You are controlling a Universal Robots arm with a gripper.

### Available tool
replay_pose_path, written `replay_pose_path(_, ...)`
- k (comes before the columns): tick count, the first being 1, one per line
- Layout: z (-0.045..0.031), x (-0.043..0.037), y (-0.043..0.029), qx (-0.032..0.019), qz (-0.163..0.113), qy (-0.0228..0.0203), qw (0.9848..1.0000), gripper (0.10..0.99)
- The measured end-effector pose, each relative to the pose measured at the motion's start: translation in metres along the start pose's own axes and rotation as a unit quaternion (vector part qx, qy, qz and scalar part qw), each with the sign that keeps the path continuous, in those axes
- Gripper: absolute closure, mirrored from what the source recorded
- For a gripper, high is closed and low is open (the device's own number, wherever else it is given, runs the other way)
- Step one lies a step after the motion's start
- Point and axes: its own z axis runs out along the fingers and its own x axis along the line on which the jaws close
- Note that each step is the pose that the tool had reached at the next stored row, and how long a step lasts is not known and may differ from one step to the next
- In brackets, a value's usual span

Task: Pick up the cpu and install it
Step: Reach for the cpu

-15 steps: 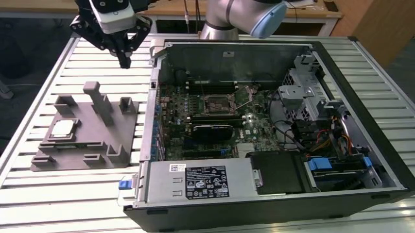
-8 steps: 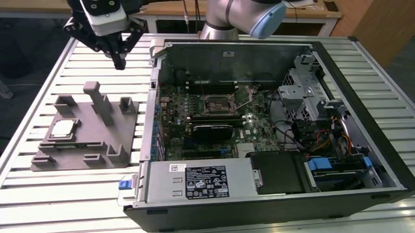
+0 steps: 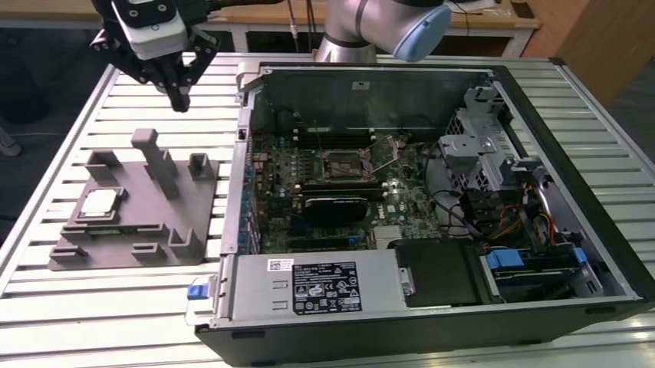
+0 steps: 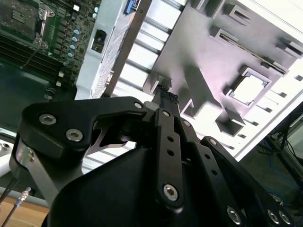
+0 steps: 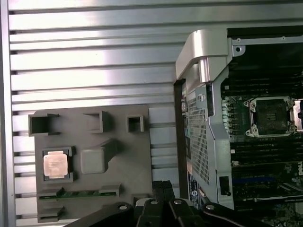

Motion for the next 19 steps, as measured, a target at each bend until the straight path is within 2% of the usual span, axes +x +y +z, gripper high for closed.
replay_pose_path(19,0.0039,0.0257,-0.0021,0.0000,0.000,0.0000,1.0000,0.980)
